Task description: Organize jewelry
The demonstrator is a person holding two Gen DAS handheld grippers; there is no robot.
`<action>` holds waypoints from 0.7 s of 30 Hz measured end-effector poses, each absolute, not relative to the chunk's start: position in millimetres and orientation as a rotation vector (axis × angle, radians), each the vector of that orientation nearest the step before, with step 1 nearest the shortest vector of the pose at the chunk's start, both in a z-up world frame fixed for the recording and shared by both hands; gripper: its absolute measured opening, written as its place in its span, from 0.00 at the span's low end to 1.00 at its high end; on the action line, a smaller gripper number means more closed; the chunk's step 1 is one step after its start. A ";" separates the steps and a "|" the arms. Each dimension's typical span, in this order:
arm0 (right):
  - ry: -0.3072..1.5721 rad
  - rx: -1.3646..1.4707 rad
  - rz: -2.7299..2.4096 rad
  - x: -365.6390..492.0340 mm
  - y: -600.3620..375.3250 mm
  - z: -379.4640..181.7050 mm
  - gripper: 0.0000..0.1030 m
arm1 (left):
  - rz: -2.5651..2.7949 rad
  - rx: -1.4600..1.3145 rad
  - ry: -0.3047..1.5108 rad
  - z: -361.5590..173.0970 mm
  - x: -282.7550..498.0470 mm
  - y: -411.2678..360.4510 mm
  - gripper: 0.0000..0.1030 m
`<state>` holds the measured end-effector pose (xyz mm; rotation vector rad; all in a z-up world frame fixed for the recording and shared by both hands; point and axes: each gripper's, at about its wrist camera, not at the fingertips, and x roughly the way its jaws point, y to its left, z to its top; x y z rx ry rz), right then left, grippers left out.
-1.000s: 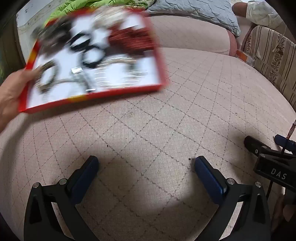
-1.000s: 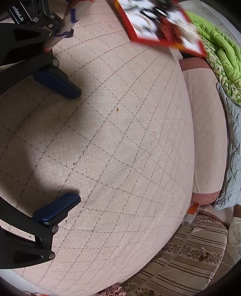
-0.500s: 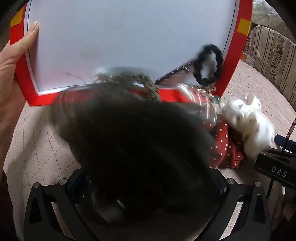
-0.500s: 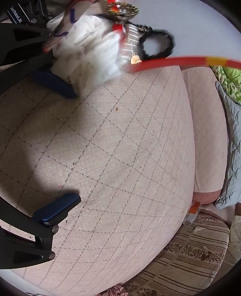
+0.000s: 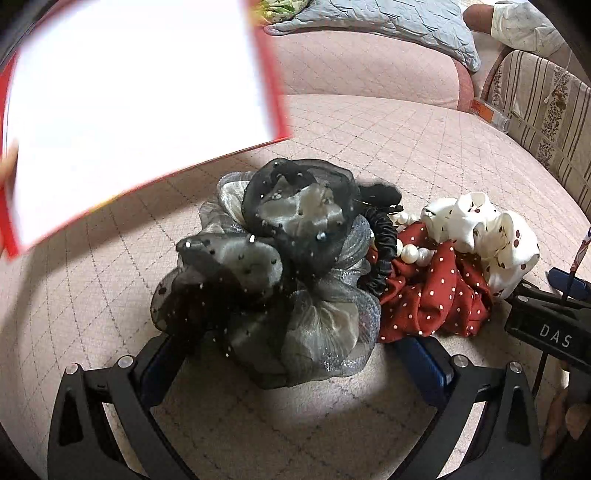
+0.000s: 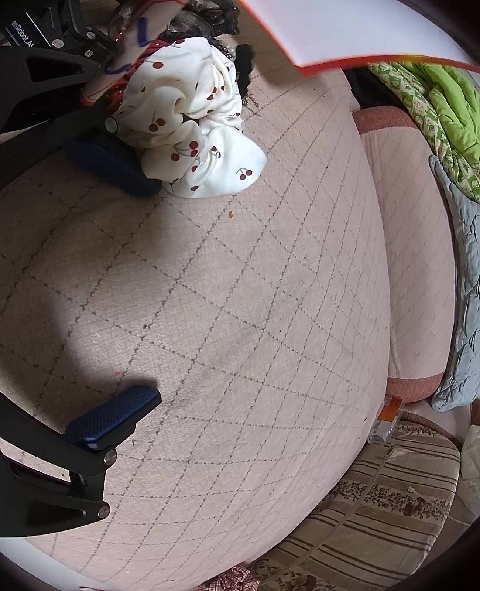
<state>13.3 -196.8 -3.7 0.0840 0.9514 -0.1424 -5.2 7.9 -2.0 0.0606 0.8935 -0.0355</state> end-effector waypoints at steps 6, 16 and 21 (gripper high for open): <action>0.961 0.097 -0.131 11.0 -200.8 -1.2 1.00 | -0.037 0.060 0.896 -0.4 -0.6 1.8 1.00; 0.836 0.168 -0.157 -34.2 -220.7 48.7 1.00 | -0.036 0.061 0.894 0.7 -4.0 5.3 1.00; 0.711 0.249 -0.105 -54.0 -226.6 82.5 1.00 | -0.037 0.061 0.894 1.1 -2.8 5.4 1.00</action>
